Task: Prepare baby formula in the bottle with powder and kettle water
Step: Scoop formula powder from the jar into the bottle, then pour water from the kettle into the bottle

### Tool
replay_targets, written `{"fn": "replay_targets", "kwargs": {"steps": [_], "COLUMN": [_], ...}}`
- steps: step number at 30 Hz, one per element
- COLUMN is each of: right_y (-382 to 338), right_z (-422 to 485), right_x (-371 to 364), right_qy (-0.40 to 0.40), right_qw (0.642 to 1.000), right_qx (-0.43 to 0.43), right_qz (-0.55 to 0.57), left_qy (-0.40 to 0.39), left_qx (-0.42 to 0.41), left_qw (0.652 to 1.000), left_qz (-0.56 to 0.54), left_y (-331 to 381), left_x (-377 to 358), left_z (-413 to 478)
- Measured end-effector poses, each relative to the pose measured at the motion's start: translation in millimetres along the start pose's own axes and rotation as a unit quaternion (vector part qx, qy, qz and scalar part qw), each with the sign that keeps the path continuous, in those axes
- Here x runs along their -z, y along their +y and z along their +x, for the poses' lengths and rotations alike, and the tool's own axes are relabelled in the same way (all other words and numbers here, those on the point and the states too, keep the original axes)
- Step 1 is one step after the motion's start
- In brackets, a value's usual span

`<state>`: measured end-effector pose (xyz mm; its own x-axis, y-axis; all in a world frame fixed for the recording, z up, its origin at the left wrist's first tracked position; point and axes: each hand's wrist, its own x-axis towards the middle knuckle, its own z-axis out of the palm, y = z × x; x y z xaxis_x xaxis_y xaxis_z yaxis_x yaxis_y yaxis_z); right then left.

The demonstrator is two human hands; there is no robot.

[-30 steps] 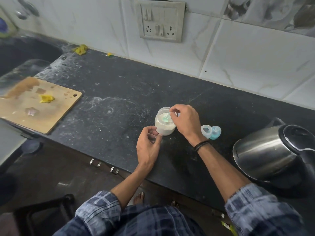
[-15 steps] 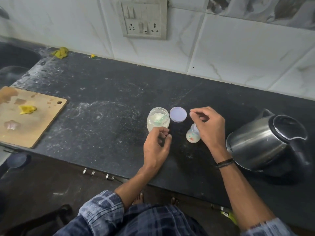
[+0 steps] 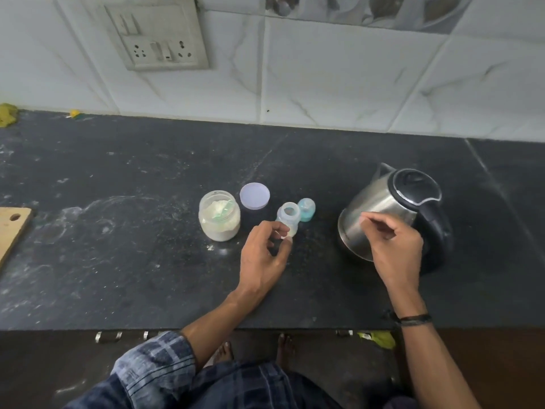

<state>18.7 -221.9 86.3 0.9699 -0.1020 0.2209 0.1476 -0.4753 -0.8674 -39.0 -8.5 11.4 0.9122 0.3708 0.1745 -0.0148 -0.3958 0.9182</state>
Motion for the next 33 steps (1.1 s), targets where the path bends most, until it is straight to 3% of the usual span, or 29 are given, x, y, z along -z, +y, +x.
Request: {"fn": "replay_targets", "kwargs": {"steps": [4,7,9,17,25,33], "right_y": [0,-2,0,26,52,64], "right_z": [-11,-14,-12,1,15,22], "right_x": [25,40,48,52,54,62], "right_qy": [0.113,0.244,0.285,0.171,0.184,0.157], "right_qw": [0.993,0.965,0.954,0.980,0.978,0.982], "right_qx": [0.030,0.082,0.065,-0.100,-0.088,-0.064], "right_qz": [0.006,-0.038,-0.071,0.017,0.051,0.080], "left_qy": [-0.014,-0.019,-0.017,0.035,0.019,0.003], "left_qx": [-0.004,-0.005,-0.002,0.033,0.121,0.152], "left_qw": [1.000,0.999,0.999,0.997,0.992,0.986], "left_qz": [-0.012,-0.028,-0.037,-0.054,-0.044,-0.066], "left_y": [10,15,14,0,-15,-9], "left_x": [-4,-5,-6,-10,-34,-49], "left_z": [5,6,5,5,18,27]}}
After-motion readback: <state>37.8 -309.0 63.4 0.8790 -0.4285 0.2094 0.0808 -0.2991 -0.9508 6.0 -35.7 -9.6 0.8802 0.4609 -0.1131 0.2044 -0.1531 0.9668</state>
